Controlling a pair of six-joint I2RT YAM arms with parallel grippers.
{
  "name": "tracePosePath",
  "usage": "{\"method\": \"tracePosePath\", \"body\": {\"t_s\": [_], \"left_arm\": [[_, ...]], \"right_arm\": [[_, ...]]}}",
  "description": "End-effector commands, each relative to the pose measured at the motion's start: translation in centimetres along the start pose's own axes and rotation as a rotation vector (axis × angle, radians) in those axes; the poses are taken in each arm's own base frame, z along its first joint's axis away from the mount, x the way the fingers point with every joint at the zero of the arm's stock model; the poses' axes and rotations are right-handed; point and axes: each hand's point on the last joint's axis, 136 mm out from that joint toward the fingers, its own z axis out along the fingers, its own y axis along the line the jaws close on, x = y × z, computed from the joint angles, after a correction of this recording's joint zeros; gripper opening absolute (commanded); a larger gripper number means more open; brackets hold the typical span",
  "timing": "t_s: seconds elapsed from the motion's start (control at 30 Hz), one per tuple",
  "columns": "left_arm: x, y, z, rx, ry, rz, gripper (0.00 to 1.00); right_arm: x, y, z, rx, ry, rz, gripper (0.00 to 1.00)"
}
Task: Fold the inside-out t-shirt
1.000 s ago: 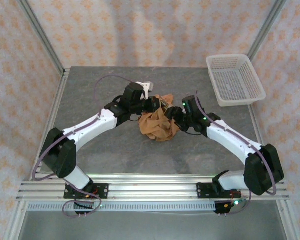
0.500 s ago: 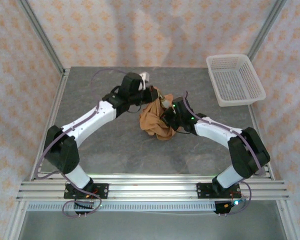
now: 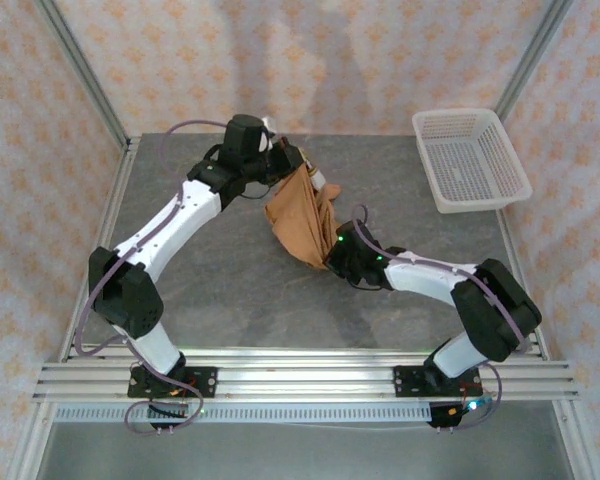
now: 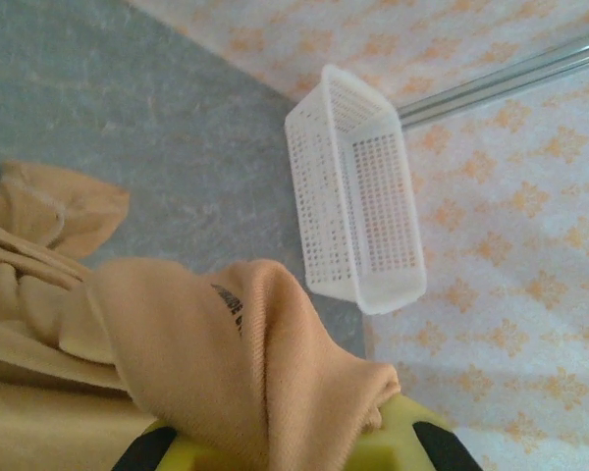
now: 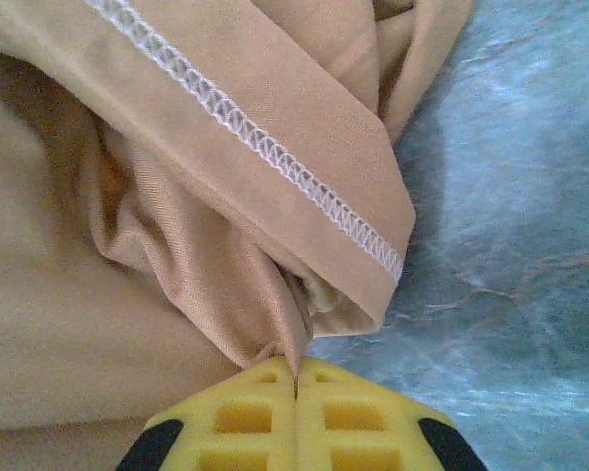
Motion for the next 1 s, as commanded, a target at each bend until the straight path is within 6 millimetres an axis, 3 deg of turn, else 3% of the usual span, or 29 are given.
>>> {"method": "tracePosePath", "body": {"t_s": [0.0, 0.03, 0.1, 0.27, 0.37, 0.6, 0.77, 0.87, 0.97], "left_arm": [[-1.6, -4.0, -2.5, 0.171, -0.067, 0.043, 0.00], [-1.1, -3.8, -2.6, 0.169, -0.044, 0.053, 0.00], [0.0, -3.2, -2.7, 0.153, 0.000, 0.073, 0.00], [1.6, -2.0, -2.9, 0.138, 0.046, 0.075, 0.00], [1.9, -1.9, -3.0, 0.145, 0.049, 0.072, 0.00], [2.3, -2.5, -3.7, 0.156, 0.057, 0.080, 0.00], [2.7, -2.7, -4.3, 0.162, 0.059, 0.096, 0.00], [3.0, -2.3, -4.5, 0.143, 0.065, 0.112, 0.00], [3.2, -2.1, -4.8, 0.128, 0.071, 0.130, 0.00]], "right_arm": [[-0.4, -1.3, -2.7, 0.142, -0.008, -0.126, 0.25], [-1.0, -0.6, -3.7, 0.131, -0.031, -0.144, 0.35], [-2.0, 0.6, -5.4, 0.112, -0.078, -0.165, 0.37], [-3.8, 3.8, -7.5, -0.002, -0.161, -0.168, 0.25], [-5.2, 5.7, -6.7, -0.048, -0.179, -0.152, 0.15], [-9.0, 9.7, -2.4, -0.139, -0.169, -0.076, 0.10], [-9.4, 12.7, 0.5, -0.213, -0.102, -0.049, 0.07], [-9.5, 12.5, 0.5, -0.192, -0.102, -0.050, 0.06], [-10.6, 10.2, -1.3, -0.127, -0.168, -0.055, 0.06]]}}
